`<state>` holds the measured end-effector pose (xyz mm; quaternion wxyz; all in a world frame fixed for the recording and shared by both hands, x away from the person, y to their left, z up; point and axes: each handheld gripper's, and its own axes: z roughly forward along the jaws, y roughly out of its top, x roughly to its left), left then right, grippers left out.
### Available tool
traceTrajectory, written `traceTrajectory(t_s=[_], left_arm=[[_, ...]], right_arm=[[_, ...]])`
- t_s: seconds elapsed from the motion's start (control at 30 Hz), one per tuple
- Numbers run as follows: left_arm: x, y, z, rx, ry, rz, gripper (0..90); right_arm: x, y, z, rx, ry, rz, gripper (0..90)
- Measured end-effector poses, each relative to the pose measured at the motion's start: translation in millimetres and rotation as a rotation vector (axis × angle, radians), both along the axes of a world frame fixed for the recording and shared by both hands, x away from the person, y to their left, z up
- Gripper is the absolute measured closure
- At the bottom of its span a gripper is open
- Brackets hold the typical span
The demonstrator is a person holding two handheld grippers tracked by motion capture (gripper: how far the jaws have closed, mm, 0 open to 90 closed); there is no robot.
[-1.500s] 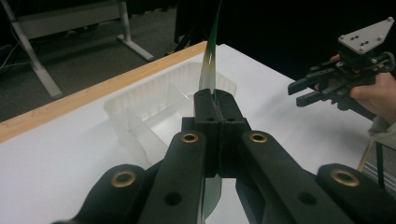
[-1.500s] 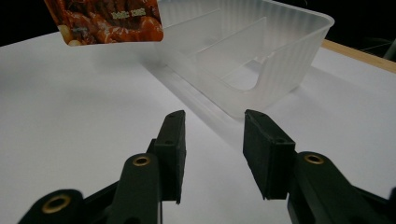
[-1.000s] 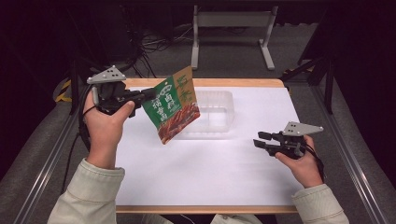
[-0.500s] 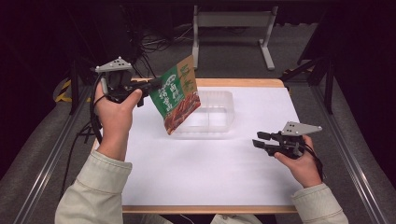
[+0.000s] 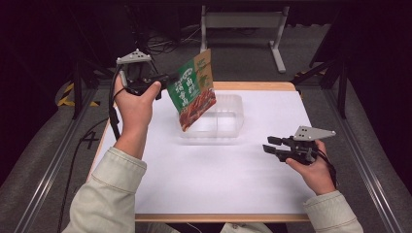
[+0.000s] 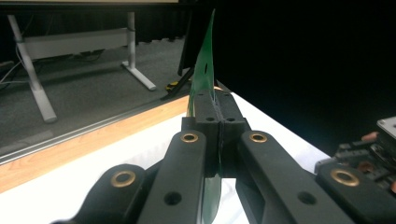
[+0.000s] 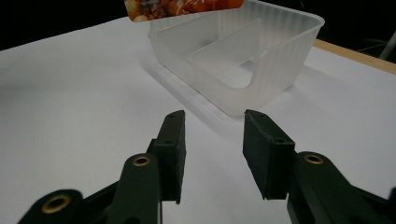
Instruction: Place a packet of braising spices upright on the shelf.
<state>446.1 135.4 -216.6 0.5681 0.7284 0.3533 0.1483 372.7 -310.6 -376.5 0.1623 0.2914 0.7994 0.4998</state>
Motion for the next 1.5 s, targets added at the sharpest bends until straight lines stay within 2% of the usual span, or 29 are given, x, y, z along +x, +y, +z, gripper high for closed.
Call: traceTrajectory(t_s=[0.63,1.0,1.33,1.5], left_arm=[[18.6,-25.9,-9.8,0.009,-0.014,0.095,90.0],[24.1,-33.0,-21.6,0.008,0.005,0.129,90.0],[27.7,-39.2,-34.7,-0.011,0.022,0.125,90.0],[30.0,-44.2,-39.1,0.003,0.021,0.12,90.0]], right_arm=[[-2.4,-1.8,3.6,0.006,-0.01,0.006,60.1],[-3.7,-4.4,6.9,0.016,-0.021,0.004,60.0],[-3.0,-1.5,5.5,0.012,-0.016,0.013,59.8],[-3.0,-1.4,4.9,0.013,-0.013,0.014,59.7]])
